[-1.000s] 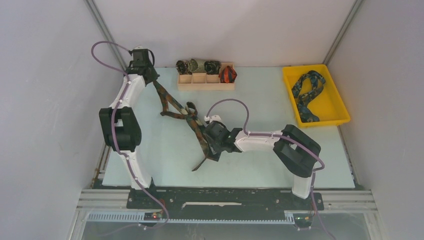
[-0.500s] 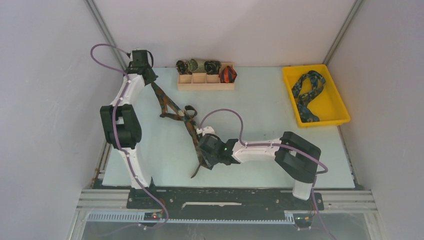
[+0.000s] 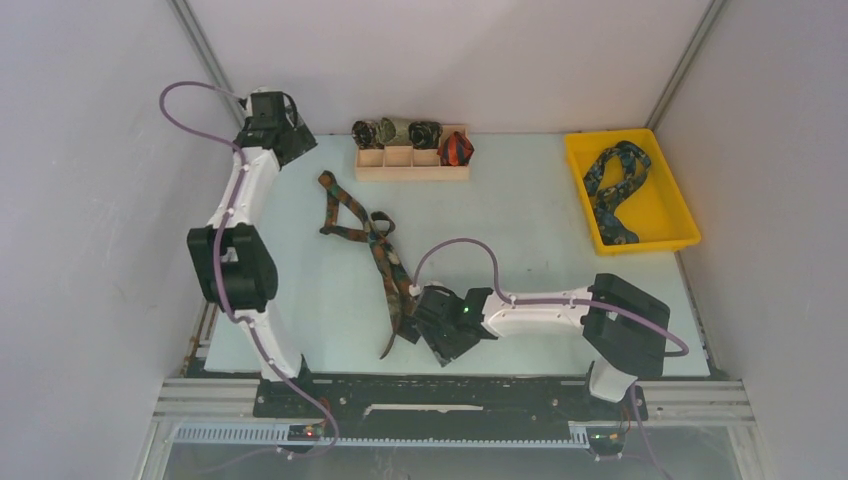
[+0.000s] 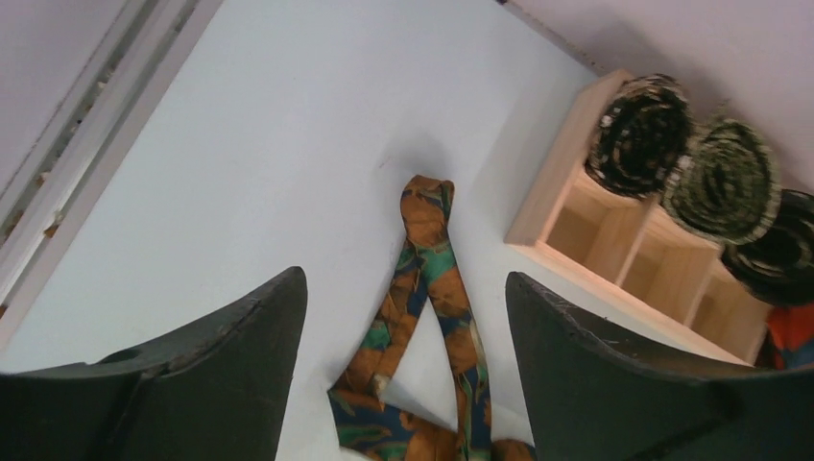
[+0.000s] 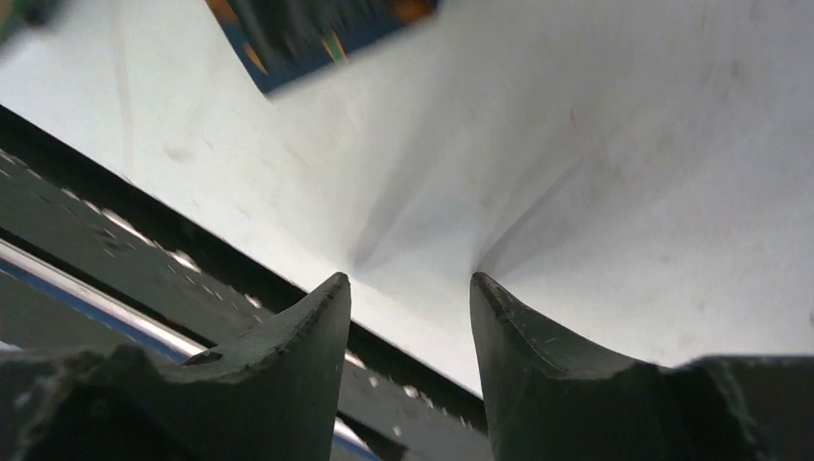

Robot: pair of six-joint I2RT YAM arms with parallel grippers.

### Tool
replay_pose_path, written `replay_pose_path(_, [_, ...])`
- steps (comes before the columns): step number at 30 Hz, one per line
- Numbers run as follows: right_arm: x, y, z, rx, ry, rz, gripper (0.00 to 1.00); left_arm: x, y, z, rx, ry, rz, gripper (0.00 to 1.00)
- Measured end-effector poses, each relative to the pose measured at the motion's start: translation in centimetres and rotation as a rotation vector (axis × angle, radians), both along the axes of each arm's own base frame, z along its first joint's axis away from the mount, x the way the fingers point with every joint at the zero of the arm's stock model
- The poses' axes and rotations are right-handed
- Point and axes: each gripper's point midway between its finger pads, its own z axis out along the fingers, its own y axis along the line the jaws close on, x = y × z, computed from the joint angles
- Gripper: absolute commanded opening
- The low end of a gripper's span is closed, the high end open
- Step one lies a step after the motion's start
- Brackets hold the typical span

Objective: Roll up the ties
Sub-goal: Flatten out the tie at the center of the board.

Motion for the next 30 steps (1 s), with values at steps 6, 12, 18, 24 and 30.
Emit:
replay_pose_path(6, [-2.1,-2.6,0.2,-0.088,0.128,0.004,0.47,-5.8,-0.4,5.4,-0.001,-0.064,-0.007,0.84])
replay_pose_path(12, [0.2,-0.3,2.6,0.014,0.162,-0.051,0.37,-13.7,-1.9,6.1,-0.021,-0.067,-0.063,0.84])
replay_pose_path(18, [2.1,5.2,7.7,0.206,0.141,0.000,0.29,-20.8,-3.6,4.4,-0.002,-0.014,-0.169,0.83])
replay_pose_path(24, [2.2,8.0,7.7,0.284,0.201,0.045,0.17,-26.5,-4.9,1.7,-0.024,-0.004,-0.246,0.82])
replay_pose_path(30, [3.1,9.4,5.1,0.289,0.276,0.033,0.11,-30.0,-6.7,-0.4,-0.084,-0.017,-0.310,0.80])
